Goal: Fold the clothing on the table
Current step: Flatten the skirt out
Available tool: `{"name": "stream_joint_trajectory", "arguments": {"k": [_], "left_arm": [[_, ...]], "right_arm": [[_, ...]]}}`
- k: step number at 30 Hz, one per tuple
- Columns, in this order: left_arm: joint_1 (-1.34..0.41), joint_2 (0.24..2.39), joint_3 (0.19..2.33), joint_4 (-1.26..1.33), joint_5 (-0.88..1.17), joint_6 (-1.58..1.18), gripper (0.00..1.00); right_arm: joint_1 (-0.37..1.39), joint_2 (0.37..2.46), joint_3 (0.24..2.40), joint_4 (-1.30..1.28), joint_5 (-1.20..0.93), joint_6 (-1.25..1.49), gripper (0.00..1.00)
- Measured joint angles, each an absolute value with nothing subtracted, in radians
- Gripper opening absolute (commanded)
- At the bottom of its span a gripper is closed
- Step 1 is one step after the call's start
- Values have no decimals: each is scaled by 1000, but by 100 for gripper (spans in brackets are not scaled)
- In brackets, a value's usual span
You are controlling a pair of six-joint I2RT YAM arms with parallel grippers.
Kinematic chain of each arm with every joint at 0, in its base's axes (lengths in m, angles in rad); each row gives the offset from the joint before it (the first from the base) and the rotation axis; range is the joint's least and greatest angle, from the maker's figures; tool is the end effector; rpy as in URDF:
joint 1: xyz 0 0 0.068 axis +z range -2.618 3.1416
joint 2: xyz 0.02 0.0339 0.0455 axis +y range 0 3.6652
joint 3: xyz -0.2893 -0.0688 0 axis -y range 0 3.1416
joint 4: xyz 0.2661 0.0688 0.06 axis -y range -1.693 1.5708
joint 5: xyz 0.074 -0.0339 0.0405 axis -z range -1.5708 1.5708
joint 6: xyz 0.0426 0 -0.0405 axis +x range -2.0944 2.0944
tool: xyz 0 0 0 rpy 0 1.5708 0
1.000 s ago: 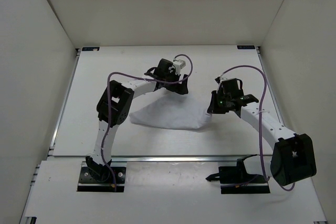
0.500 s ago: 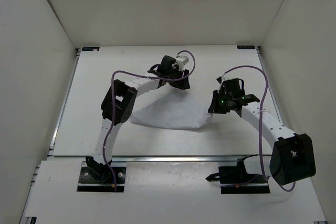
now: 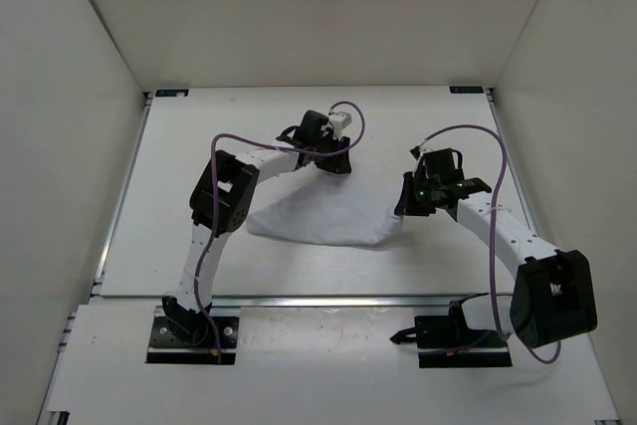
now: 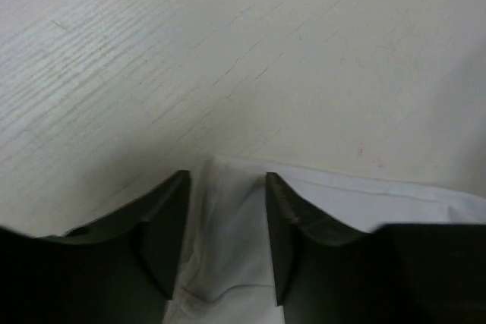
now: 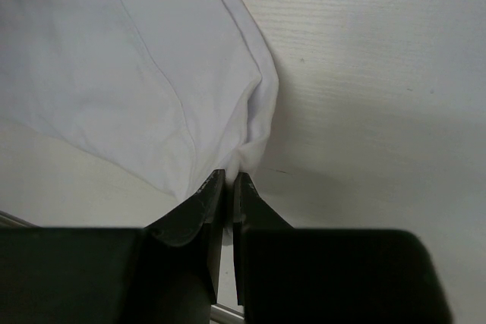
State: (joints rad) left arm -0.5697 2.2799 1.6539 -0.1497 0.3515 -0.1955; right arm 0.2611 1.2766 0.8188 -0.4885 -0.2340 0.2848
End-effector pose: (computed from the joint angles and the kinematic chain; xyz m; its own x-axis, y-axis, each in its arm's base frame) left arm 0.4473 -0.3039 0.1460 -0.7170 0.2427 -0.6535 0.5853 0.7188 -0.3752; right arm 0.2572 0.0789 0.2329 -0.8595 0.0532 -0.5083 -0.1465 0.9272 0.3448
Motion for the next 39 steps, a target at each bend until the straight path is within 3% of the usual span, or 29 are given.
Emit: {"name": "stream_joint_trajectory", "arguments": {"k": [4,6,14,18,23,26,29,34,39], "left_arm": [[-575,2280,1654,-157,351,-190,24],[-580,2280,1654,-162,352,-190,0],[-583,2280,1729,-264,325,-176,0],[-559,2274,1938,-368,295,-166,0],[-458,2218,2287,-377,277,-183,0],[-387,2051,2314,-363,261,-160,0],[-362,1805,2171,-328,262,-117,0],[-442,1390,1630,-269,269,-60,0],[-530,1258,1021,-275,238,-101,0]], "right_arm": [[264,1277,819,-488,-233,285,0],[265,1277,819,-489,-233,285,0],[145,1358,957,-558,-229,238,0],[64,1477,1263,-585,-213,201,0],[56,1677,1871,-603,-153,138,0],[66,1673,2008,-551,-146,123,0],[104,1587,1912,-478,-146,122,1],[202,1392,1417,-380,-146,123,0],[208,1373,1078,-459,-124,135,0]]}}
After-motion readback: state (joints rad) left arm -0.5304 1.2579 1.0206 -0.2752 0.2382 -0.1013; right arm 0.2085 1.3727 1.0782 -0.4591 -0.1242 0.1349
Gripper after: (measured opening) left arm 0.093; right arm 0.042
